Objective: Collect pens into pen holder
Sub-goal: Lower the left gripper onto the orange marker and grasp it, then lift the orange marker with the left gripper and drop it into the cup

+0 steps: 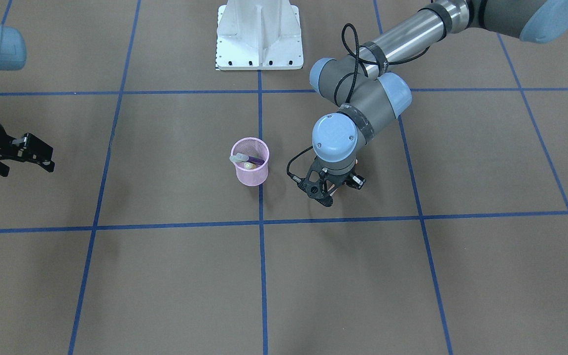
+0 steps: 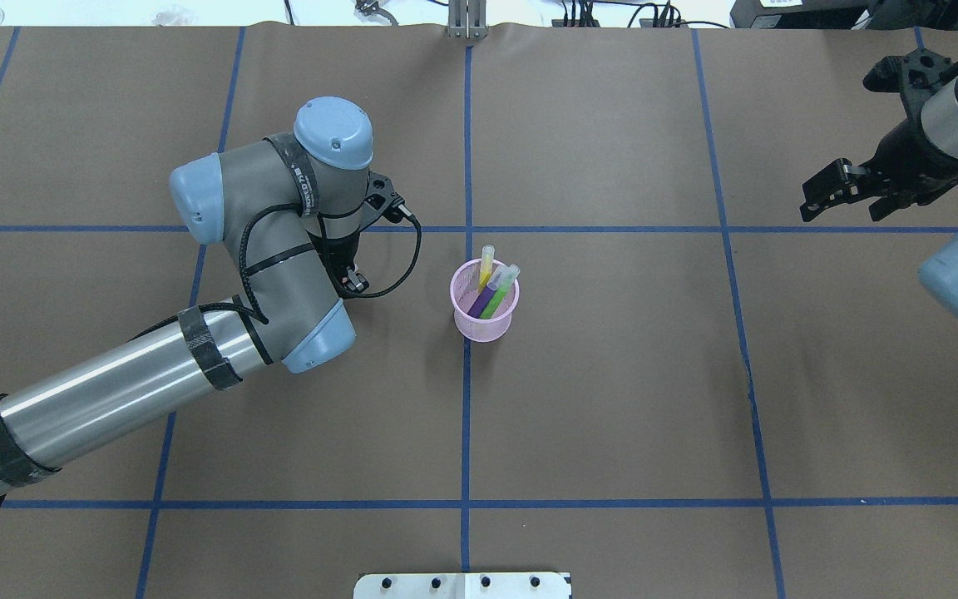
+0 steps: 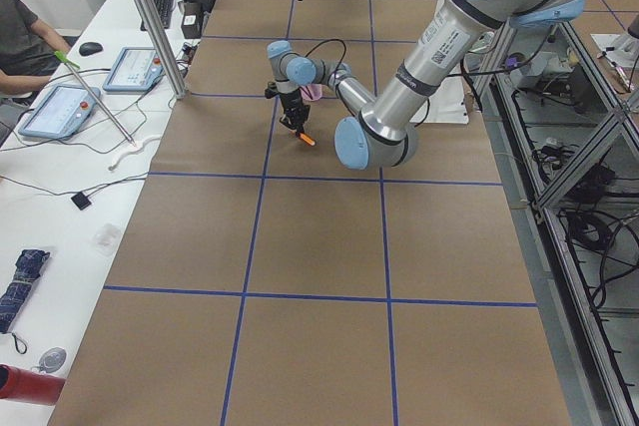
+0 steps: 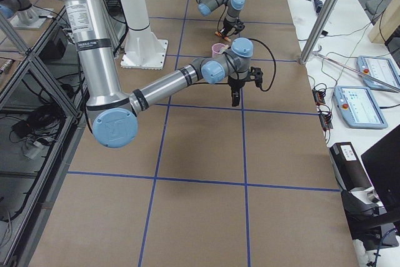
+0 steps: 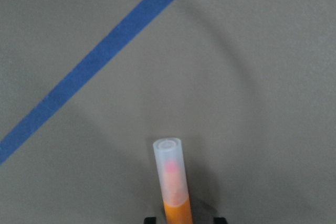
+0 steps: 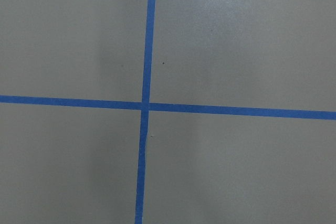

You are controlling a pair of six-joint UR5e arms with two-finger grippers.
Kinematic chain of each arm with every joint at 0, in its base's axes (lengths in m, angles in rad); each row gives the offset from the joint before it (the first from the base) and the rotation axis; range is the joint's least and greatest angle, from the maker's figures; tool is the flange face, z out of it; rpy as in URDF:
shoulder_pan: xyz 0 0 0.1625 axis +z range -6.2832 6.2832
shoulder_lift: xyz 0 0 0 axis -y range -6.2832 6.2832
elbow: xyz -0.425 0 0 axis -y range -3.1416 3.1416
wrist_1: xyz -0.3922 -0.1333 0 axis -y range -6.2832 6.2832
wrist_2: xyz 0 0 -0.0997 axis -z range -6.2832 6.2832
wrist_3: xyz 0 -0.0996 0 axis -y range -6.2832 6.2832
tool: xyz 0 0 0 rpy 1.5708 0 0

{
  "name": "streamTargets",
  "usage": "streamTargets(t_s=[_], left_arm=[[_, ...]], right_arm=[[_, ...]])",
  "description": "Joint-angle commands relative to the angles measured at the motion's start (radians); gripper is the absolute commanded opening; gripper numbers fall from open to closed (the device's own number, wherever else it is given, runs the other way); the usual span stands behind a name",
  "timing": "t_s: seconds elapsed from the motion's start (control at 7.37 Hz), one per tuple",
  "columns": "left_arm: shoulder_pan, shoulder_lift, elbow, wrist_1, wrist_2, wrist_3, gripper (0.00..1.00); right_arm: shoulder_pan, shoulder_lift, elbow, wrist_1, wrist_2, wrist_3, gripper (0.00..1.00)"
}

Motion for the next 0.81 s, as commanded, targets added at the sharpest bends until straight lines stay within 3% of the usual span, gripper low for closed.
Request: streamTargets(t_s=[0.0,0.14,0.27,0.54,0.68], left_arm=[[-0.028,-0.012,-0.024,0.003,-0.012,-0.010,0.00],[-0.036,-0.024,-0.062,0.003,-0.006,-0.051,0.00],[-0.030,-0.028,-0.139,-0.003,0.014,-0.182,0.00],[-0.024,-0.052,-0.318,-0.006,0.101,-0.261,0.00],[-0.022,-0.046,-0.373,-0.083,0.116,-0.340,0.00]], right_arm=[[0.002,0.003,0.001,0.000,0.003,0.000,0.98],[0.005,0.004,0.001,0.000,0.004,0.001,0.98],[0.005,0.004,0.001,0.000,0.004,0.001,0.98],[0.012,0.006,0.003,0.002,0.004,0.001,0.98],[0.014,0.007,0.003,0.002,0.004,0.006,0.98]])
